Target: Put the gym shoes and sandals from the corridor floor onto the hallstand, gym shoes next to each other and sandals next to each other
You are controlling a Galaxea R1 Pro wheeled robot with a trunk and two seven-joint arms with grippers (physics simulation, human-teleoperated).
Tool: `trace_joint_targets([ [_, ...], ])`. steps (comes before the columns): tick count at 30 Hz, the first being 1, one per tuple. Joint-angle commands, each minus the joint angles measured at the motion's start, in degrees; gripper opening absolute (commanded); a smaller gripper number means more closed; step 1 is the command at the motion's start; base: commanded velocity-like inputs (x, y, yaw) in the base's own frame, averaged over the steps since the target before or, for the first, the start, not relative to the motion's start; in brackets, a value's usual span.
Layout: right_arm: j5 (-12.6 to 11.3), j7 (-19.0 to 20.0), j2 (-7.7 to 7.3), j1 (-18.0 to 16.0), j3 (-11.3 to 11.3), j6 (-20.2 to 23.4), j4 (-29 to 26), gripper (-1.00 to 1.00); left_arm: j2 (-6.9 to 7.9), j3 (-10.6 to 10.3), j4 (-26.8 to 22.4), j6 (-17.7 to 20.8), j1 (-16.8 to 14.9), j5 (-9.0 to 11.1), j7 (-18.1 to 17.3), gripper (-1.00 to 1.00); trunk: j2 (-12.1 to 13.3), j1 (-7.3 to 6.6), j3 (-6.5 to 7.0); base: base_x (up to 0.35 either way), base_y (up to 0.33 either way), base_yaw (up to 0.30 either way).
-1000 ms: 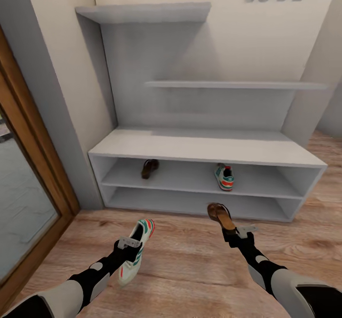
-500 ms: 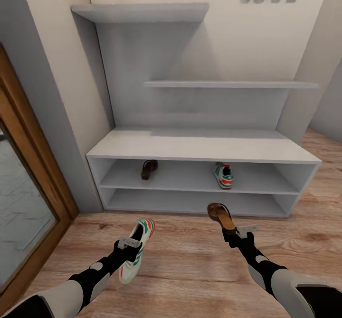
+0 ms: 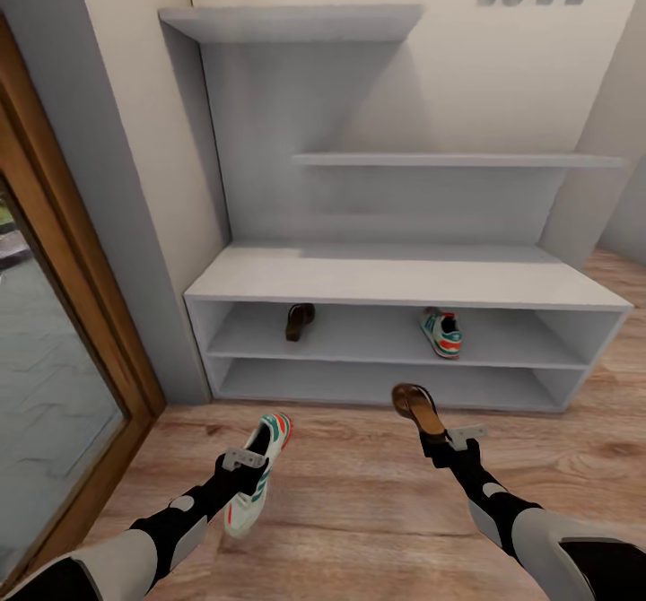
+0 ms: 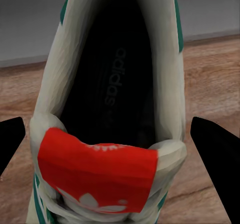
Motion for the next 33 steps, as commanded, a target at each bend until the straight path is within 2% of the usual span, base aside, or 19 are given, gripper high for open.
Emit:
trace_joint_targets([
  [1,-0.1,0.1,0.0,0.0,0.0,0.0,0.0,-1.0,0.0,0.0,0.0,0.0,0.0,0.0,0.0,-1.0,0.0,0.0,0.0,0.162,0.33,0.0],
  [9,-0.1,0.1,0.0,0.0,0.0,0.0,0.0,-1.0,0.0,0.0,0.0,0.0,0.0,0.0,0.1,-1.0,0.0,0.0,0.0,0.21,0.211,0.0],
  [24,-0.1,0.1,0.0,0.0,0.0,0.0,0.0,-1.0,0.0,0.0,0.0,0.0,0.0,0.0,0.1,-1.0,0.0,0.0,0.0,0.113,0.052,-0.001],
  [33,-0.1,0.1,0.0,0.0,0.0,0.0,0.0,-1.0,0.0,0.0,0.0,-0.1,0.0,0.0,0.1,-1.0,0.0,0.0,0.0,0.033,0.014,-0.175],
])
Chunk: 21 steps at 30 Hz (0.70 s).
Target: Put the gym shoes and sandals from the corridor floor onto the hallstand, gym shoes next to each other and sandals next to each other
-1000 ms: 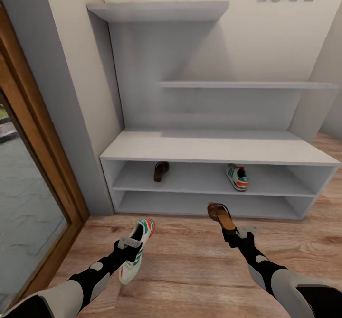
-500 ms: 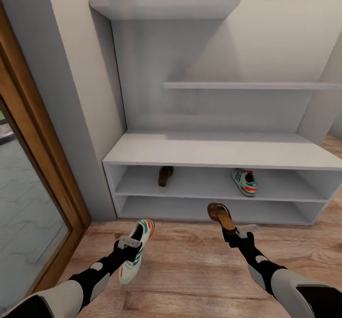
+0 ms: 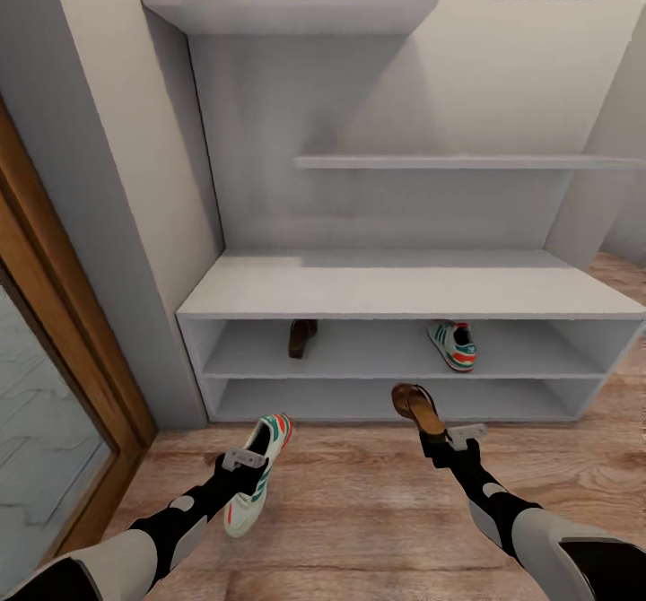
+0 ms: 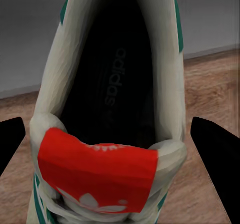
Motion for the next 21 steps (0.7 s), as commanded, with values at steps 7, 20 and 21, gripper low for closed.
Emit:
trace_joint_targets([
  [7,-0.1,0.1,0.0,0.0,0.0,0.0,0.0,-1.0,0.0,0.0,0.0,0.0,0.0,0.0,0.0,-1.0,0.0,0.0,0.0,0.001,0.01,-0.124],
  [20,-0.1,0.1,0.0,0.0,0.0,0.0,0.0,-1.0,0.0,0.0,0.1,0.0,0.0,0.0,0.0,-1.0,0.0,0.0,0.0,-0.16,0.202,-0.017],
  [21,-0.1,0.1,0.0,0.1,0.0,0.0,0.0,-1.0,0.0,0.0,0.1,0.0,0.0,0.0,0.0,-1.0,0.0,0.0,0.0,-0.1,0.096,-0.003],
])
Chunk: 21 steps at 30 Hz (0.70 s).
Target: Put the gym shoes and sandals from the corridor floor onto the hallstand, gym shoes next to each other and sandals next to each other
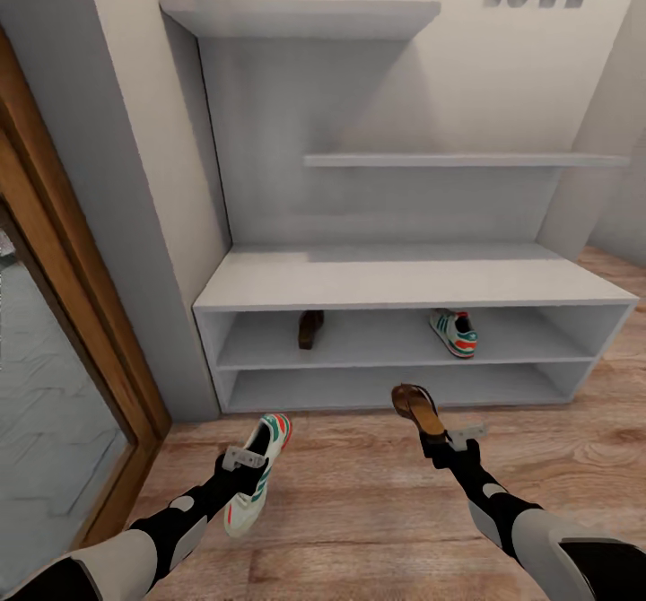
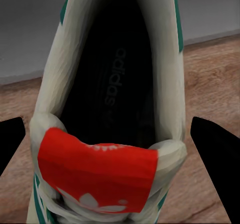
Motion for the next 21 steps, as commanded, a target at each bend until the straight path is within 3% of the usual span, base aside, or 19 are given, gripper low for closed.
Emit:
trace_joint_targets([
  [1,-0.1,0.1,0.0,0.0,0.0,0.0,0.0,-1.0,0.0,0.0,0.0,0.0,0.0,0.0,0.0,-1.0,0.0,0.0,0.0,-0.08,0.077,-0.002],
  [21,-0.1,0.1,0.0,0.2,0.0,0.0,0.0,-1.0,0.0,0.0,0.1,0.0,0.0,0.0,0.0,-1.0,0.0,0.0,0.0,-0.069,0.015,0.0],
])
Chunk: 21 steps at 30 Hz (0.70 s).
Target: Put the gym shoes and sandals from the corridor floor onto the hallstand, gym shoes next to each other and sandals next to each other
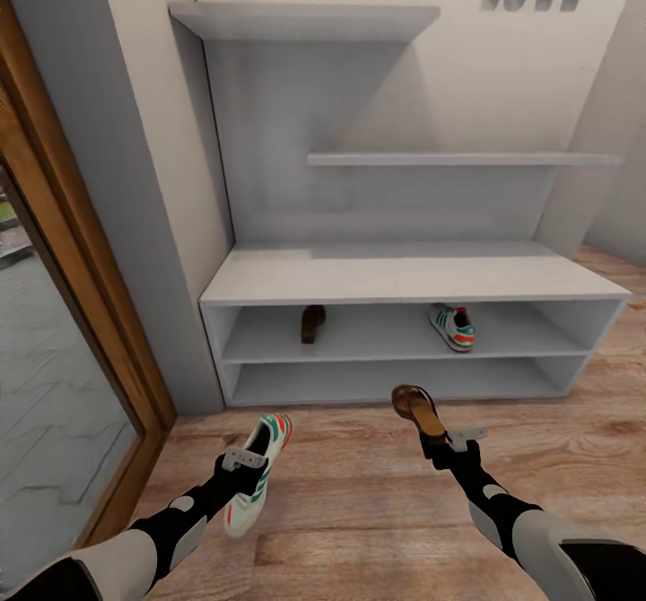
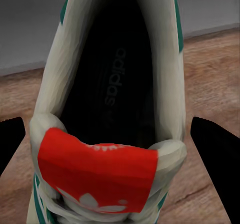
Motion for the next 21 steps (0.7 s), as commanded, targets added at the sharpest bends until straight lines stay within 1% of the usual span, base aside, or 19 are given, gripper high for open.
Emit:
trace_joint_targets([
  [1,-0.1,0.1,0.0,0.0,0.0,0.0,0.0,-1.0,0.0,0.0,0.0,0.0,0.0,0.0,0.0,-1.0,0.0,0.0,0.0,-0.152,0.001,0.0],
  [9,-0.1,0.1,0.0,0.0,0.0,0.0,0.0,-1.0,-0.01,0.0,0.0,0.0,0.0,0.0,0.0,-1.0,0.0,0.0,0.0,-0.228,0.0,0.0],
  [18,-0.1,0.1,0.0,0.0,0.0,0.0,0.0,-1.0,0.0,0.0,0.0,0.0,0.0,0.0,0.0,-1.0,0.0,0.0,0.0,-0.065,0.0,0.0],
  [21,-0.1,0.1,0.0,0.0,0.0,0.0,0.0,-1.0,-0.01,0.0,0.0,0.0,0.0,0.0,0.0,-1.0,0.0,0.0,0.0,-0.15,0.0,0.0],
])
